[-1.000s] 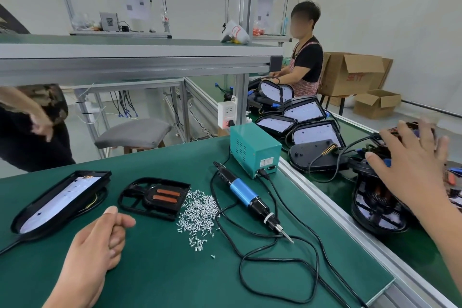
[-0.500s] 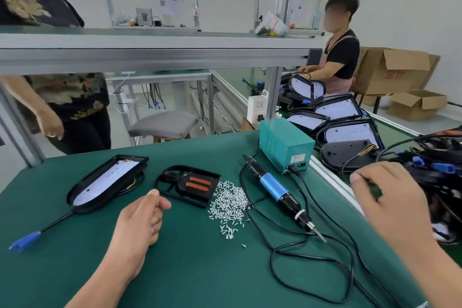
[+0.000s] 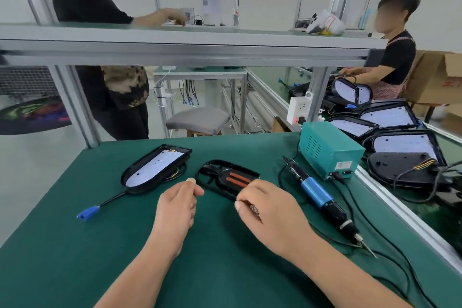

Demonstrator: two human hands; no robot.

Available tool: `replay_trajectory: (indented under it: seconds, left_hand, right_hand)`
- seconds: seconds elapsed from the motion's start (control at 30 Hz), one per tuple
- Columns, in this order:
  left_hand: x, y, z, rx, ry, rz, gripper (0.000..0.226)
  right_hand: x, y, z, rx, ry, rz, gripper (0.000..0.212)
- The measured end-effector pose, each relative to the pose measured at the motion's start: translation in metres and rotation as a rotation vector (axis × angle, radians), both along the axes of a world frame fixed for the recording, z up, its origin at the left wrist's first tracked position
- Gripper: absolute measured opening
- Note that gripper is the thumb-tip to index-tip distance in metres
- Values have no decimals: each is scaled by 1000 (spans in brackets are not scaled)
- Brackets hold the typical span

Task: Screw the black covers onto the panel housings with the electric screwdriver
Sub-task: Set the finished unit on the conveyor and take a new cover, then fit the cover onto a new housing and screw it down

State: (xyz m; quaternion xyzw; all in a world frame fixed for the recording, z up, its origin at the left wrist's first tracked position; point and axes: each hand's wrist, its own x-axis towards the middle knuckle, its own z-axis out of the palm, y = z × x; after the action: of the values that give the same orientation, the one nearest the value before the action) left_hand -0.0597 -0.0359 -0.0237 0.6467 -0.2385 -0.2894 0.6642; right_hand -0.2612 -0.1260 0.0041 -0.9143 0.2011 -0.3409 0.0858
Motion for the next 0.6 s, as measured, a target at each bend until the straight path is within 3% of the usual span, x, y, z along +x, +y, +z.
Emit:
replay_trajectory:
  seconds: [0.2, 0.4, 0.53, 0.6]
  left_hand:
    - [19, 6, 5, -69, 108, 209, 23]
    - [28, 9, 8, -156, 267, 292, 19]
    - [29, 9, 8, -169, 283, 334, 17]
    - [33, 12, 9, -183, 263, 369, 15]
  right_hand:
    - [82, -21, -5, 10, 111, 80, 22]
    - [168, -44, -5, -20, 197, 18, 55]
    - [198, -57, -7, -43, 300, -20, 55]
    - [205, -61, -11, -27, 365, 2, 44]
